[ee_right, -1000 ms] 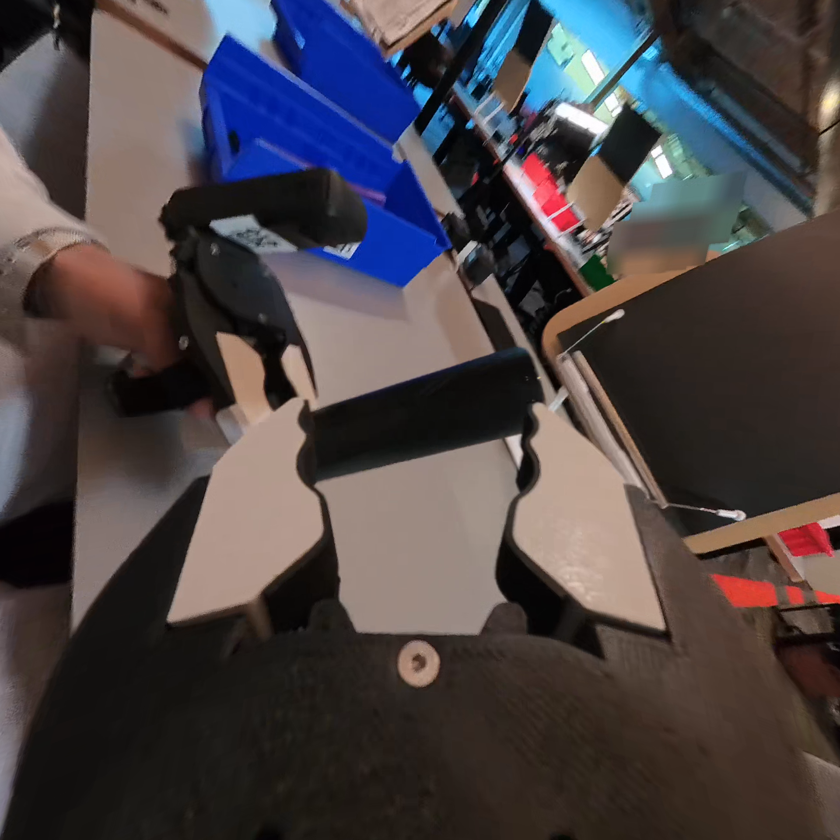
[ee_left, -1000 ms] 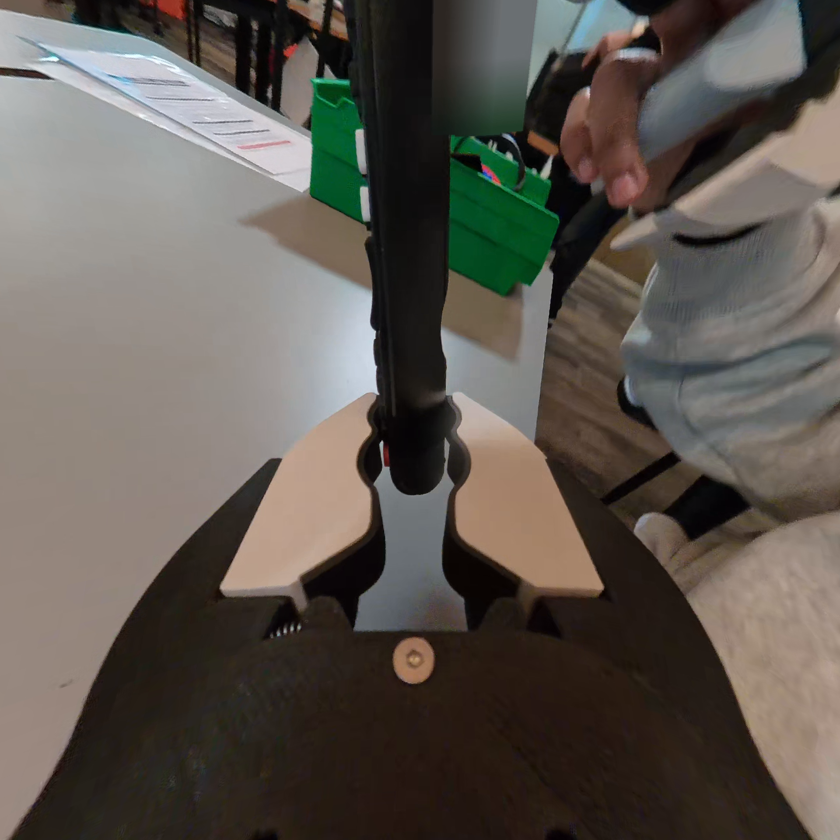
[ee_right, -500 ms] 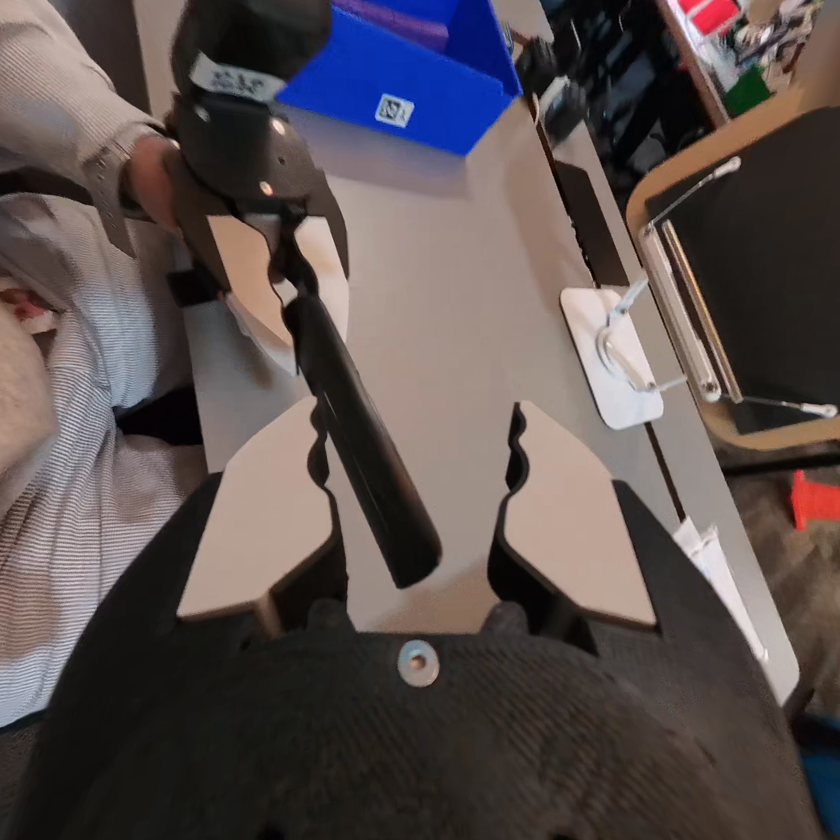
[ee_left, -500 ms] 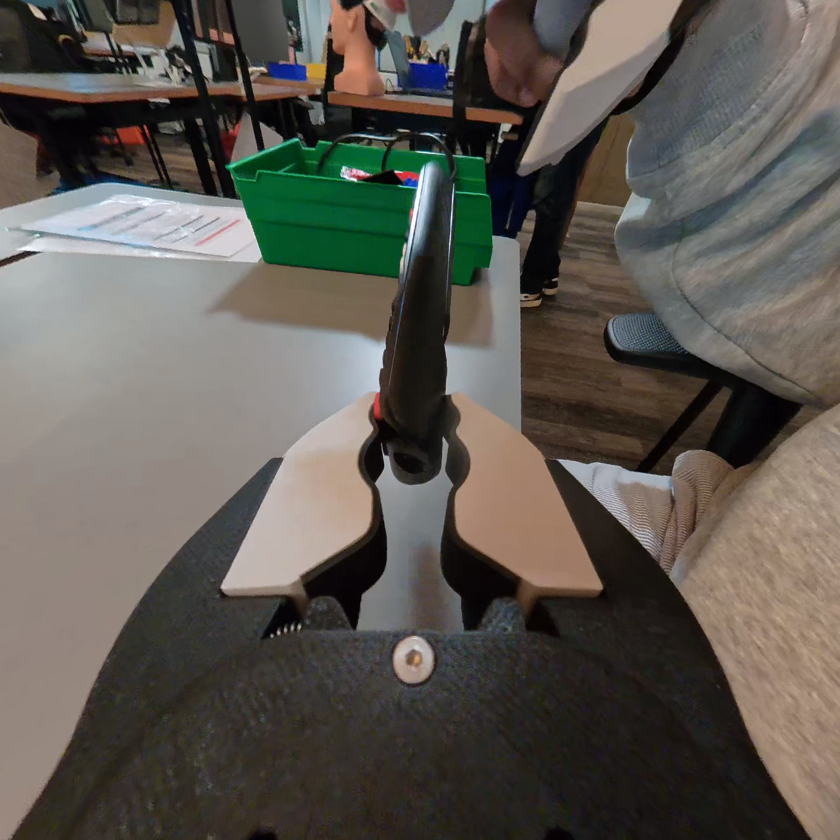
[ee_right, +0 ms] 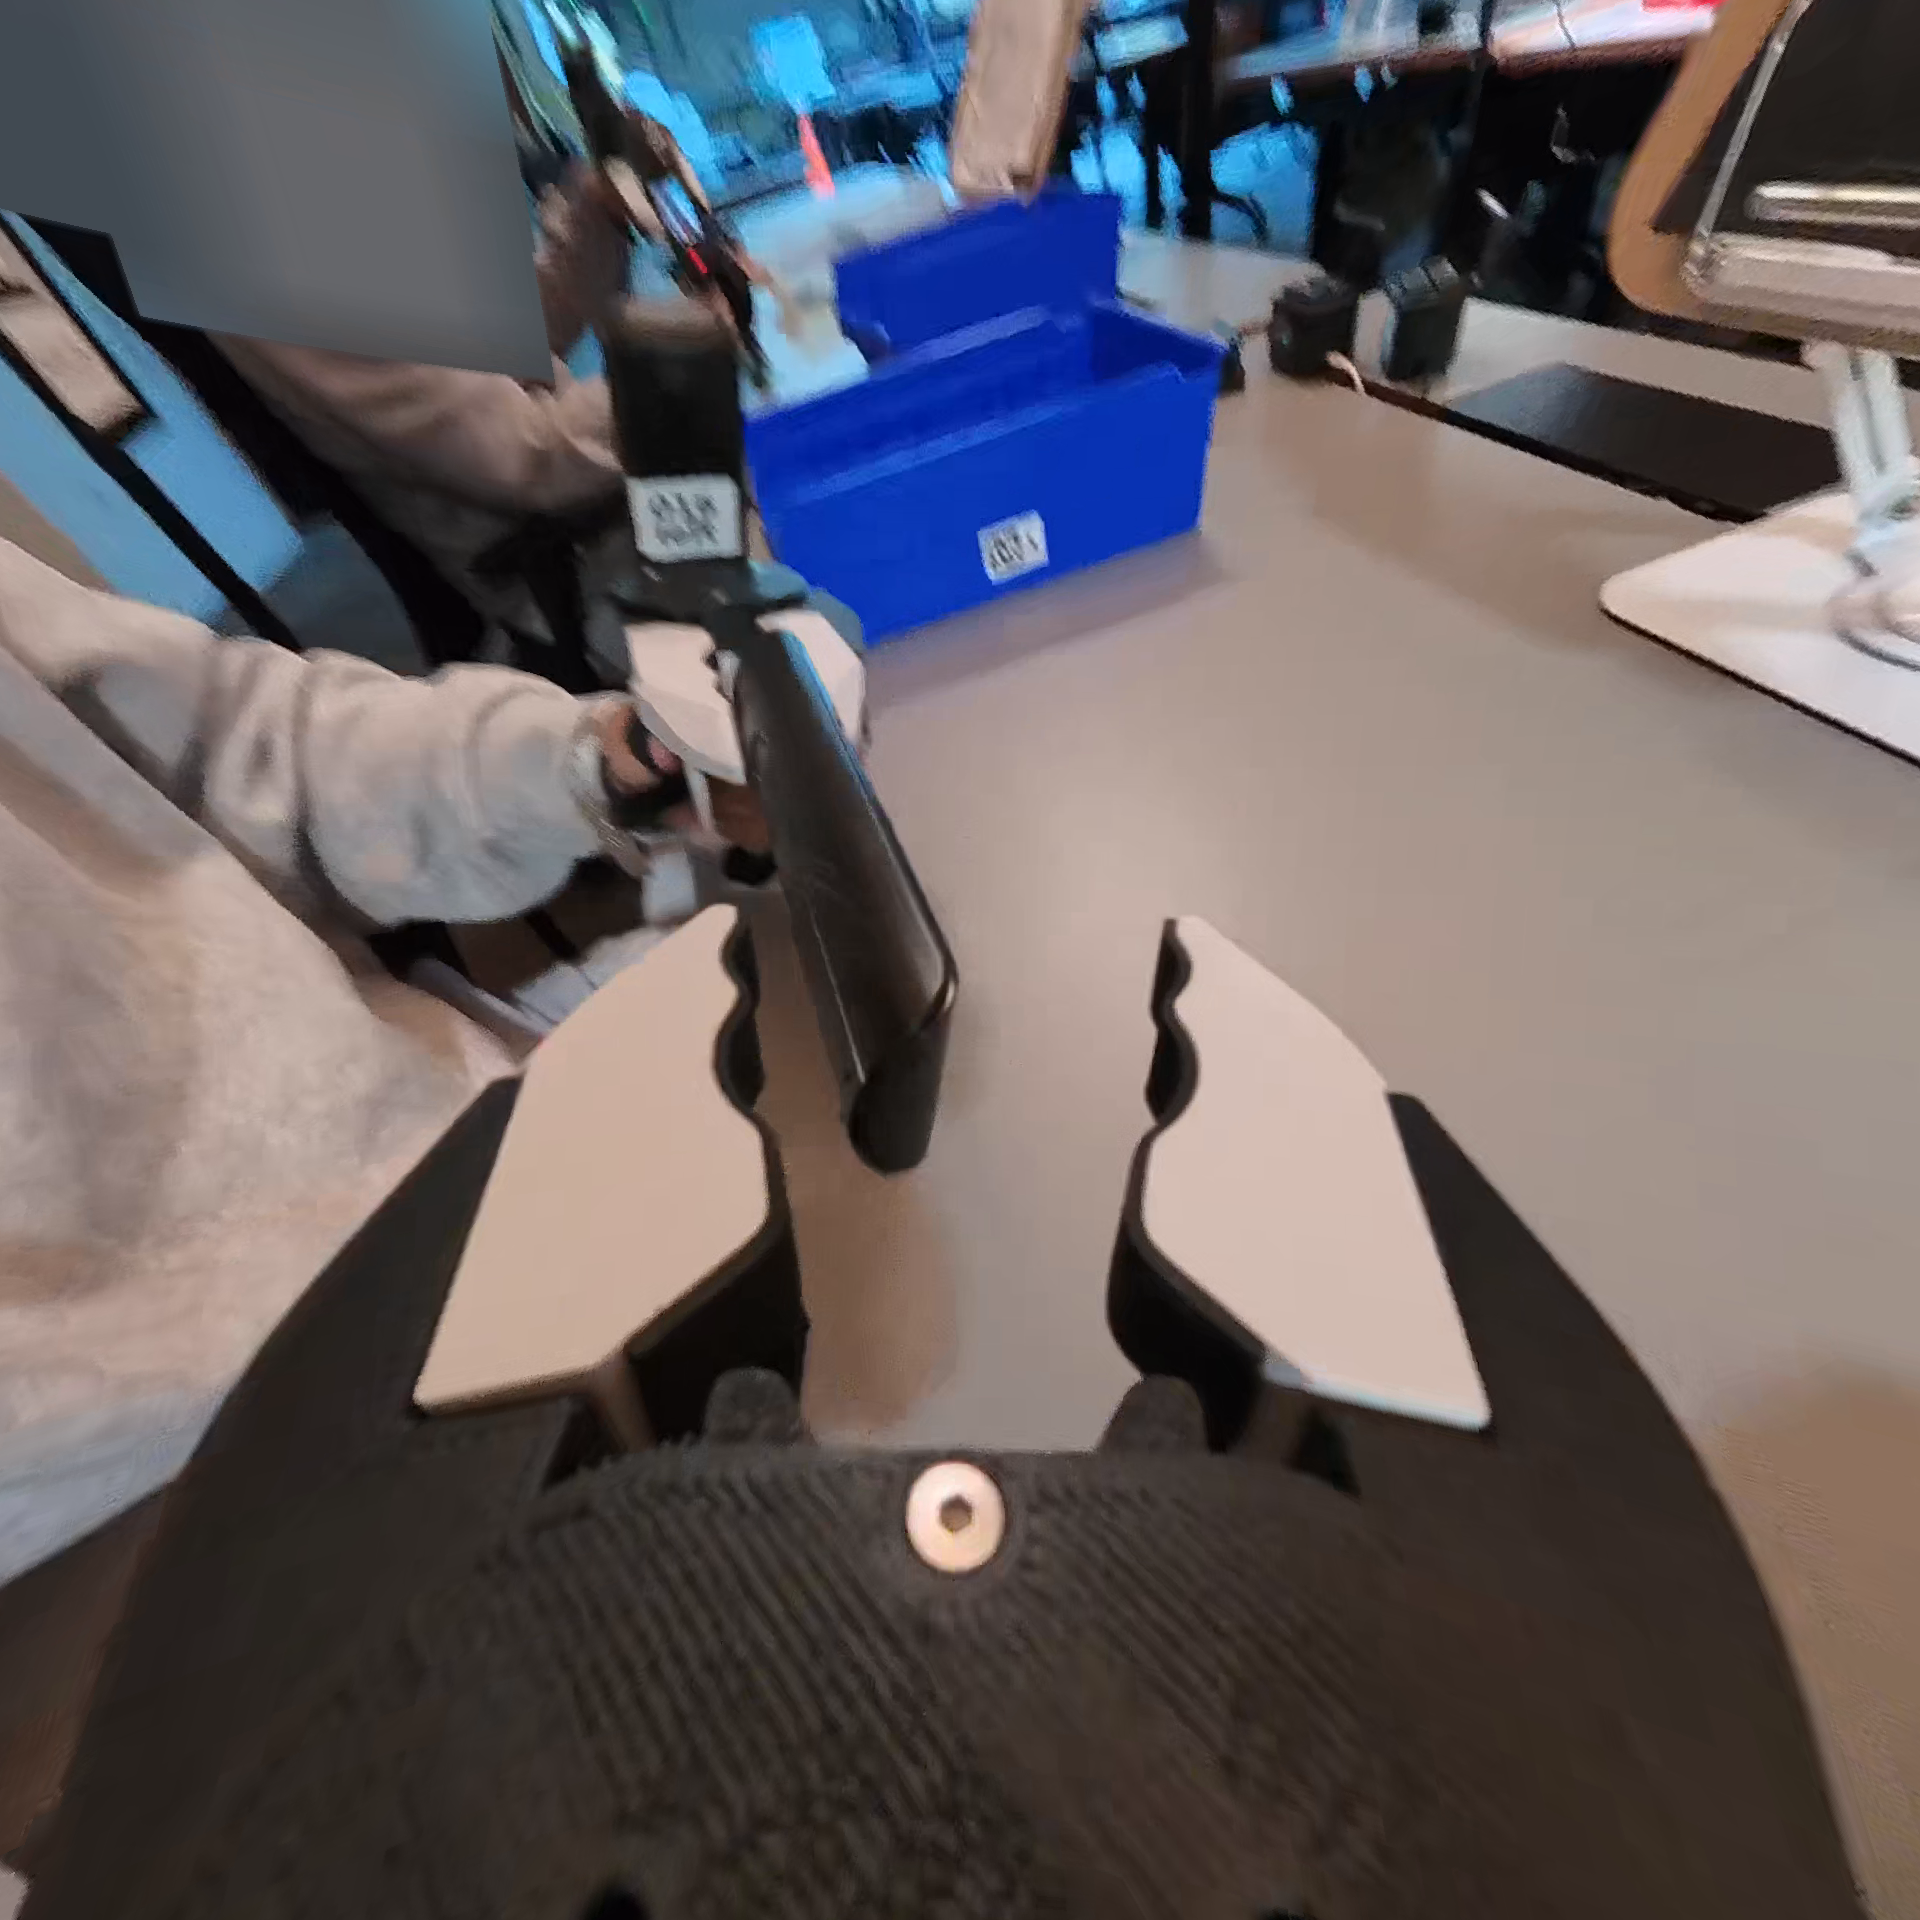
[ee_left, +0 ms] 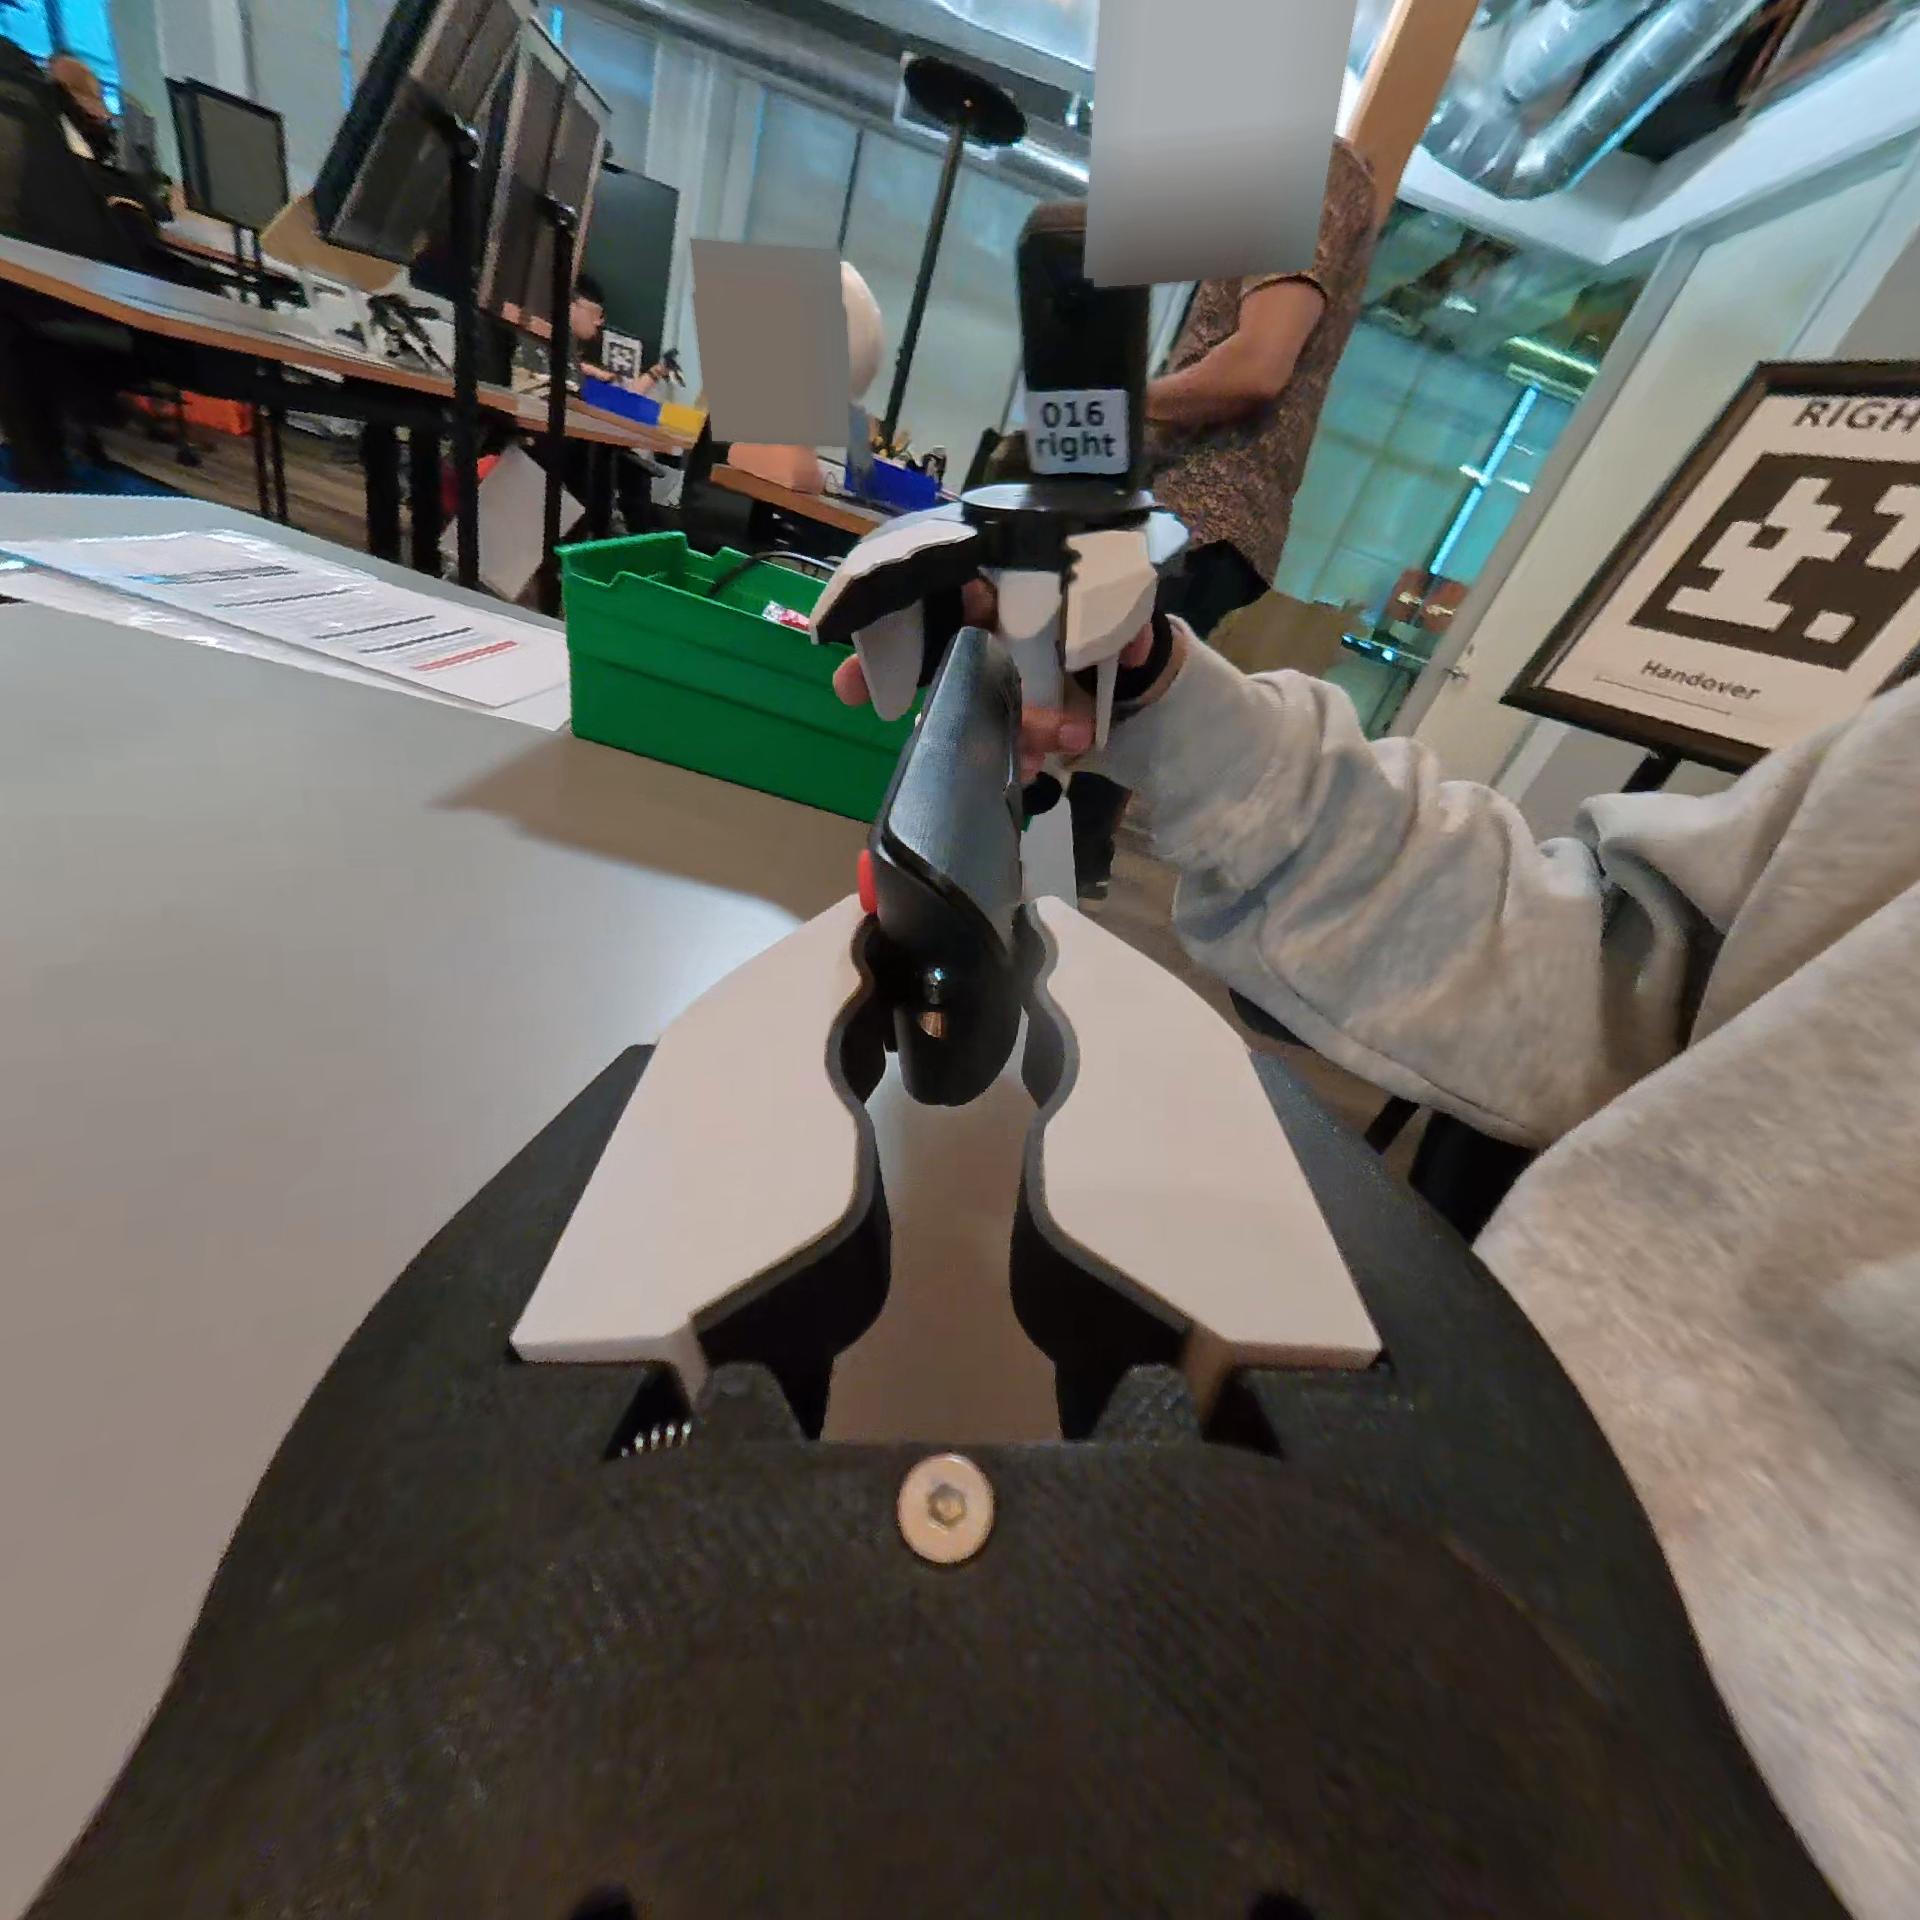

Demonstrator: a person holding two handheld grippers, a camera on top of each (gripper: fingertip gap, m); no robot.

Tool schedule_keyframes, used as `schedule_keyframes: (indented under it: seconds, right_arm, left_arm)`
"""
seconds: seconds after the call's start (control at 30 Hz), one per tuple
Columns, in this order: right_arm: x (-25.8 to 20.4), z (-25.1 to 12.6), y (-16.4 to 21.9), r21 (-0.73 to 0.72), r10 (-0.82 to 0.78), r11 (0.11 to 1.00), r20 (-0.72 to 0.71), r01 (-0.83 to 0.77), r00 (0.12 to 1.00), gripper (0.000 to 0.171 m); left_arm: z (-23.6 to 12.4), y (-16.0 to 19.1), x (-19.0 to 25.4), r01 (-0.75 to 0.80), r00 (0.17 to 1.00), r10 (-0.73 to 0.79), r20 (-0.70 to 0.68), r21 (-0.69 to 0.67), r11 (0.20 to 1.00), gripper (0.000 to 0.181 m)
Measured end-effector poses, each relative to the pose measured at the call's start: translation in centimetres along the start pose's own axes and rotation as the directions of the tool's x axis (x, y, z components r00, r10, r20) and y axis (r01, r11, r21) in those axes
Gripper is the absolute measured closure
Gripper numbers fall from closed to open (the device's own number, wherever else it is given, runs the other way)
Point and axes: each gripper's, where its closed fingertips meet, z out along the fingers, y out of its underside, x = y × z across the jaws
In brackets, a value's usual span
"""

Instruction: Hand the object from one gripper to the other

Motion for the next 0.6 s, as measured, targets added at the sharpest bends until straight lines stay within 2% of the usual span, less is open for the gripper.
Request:
schedule_keyframes:
  seconds: [0.1,0.23,0.33,0.43,0.53,0.6]
  right_arm:
    - [-1.2,1.1,-0.3,0.058,0.045,0.997,0.119,-0.053,0.992,0.105]
    - [-1.6,2.8,0.5,0.027,0.031,0.999,0.137,-0.035,0.99,0.098]
    - [-2.2,3.6,0.0,0.074,0.049,0.995,0.188,-0.064,0.981,0.108]
    - [-2.8,4.2,0.3,0.063,0.043,0.996,0.221,-0.058,0.974,0.121]
    - [-3.3,4.6,0.5,0.055,0.027,0.998,0.241,-0.041,0.97,0.145]
    - [-3.2,4.8,0.5,0.059,0.026,0.997,0.234,-0.04,0.972,0.145]
  left_arm:
    - [-0.4,-0.2,-0.3,-0.017,1.0,0.017,0.009,0.004,1.0,0.16]
    - [-1.2,-1.0,-0.8,0.031,0.999,-0.03,-0.012,0.066,0.997,0.16]
    - [-1.6,-1.1,-0.8,0.019,0.999,-0.018,-0.026,0.055,0.998,0.16]
    - [-1.7,-0.8,-0.6,-0.002,0.999,0.003,-0.037,0.023,1.0,0.16]
    - [-1.9,-0.8,-0.3,-0.014,0.998,0.014,-0.053,0.013,1.0,0.16]
    - [-2.0,-0.9,-0.4,-0.02,0.999,0.02,-0.047,0.012,1.0,0.16]
